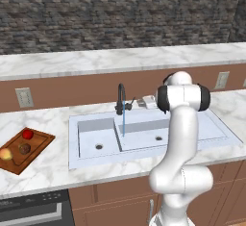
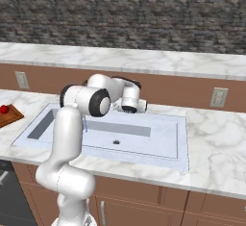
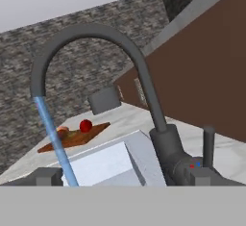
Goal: Pick the mango, pear, apple from the sink and place them on the cutting board to airdry. Then turn off the sink faucet.
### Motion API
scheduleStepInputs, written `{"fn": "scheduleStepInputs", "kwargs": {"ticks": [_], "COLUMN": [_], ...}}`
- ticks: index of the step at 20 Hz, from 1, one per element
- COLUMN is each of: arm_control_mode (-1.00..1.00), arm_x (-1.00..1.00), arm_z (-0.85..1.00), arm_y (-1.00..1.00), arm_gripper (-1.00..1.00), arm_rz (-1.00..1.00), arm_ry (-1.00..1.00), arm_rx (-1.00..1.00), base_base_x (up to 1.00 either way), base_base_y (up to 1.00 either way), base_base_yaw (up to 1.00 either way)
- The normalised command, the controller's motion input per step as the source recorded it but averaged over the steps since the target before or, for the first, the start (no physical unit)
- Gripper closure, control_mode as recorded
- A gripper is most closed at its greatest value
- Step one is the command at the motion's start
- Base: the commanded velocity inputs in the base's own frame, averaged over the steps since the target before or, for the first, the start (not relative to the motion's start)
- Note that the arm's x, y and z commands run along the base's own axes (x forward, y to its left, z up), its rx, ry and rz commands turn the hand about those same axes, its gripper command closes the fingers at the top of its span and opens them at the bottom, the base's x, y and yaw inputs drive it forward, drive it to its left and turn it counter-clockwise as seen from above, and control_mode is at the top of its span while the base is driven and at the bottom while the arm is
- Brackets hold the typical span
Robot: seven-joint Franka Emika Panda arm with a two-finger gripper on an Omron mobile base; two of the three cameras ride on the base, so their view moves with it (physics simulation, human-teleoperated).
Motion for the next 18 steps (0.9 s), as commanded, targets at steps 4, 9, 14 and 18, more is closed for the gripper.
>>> {"fn": "scheduleStepInputs", "kwargs": {"ticks": [4, 9, 14, 18], "arm_control_mode": [-1.0, -1.0, -1.0, -1.0], "arm_x": [0.45, 0.51, 0.52, 0.48], "arm_z": [-0.12, -0.13, -0.17, -0.18], "arm_y": [-0.03, 0.0, 0.0, 0.0], "arm_gripper": [-1.0, -1.0, -1.0, -1.0], "arm_rz": [0.0, 0.0, 0.0, 0.0], "arm_ry": [0.0, 0.0, 0.0, 0.0], "arm_rx": [0.0, 0.0, 0.0, 0.0], "base_base_x": [0.0, 0.0, 0.0, 0.0], "base_base_y": [0.0, 0.0, 0.0, 0.0], "base_base_yaw": [0.0, 0.0, 0.0, 0.0]}}
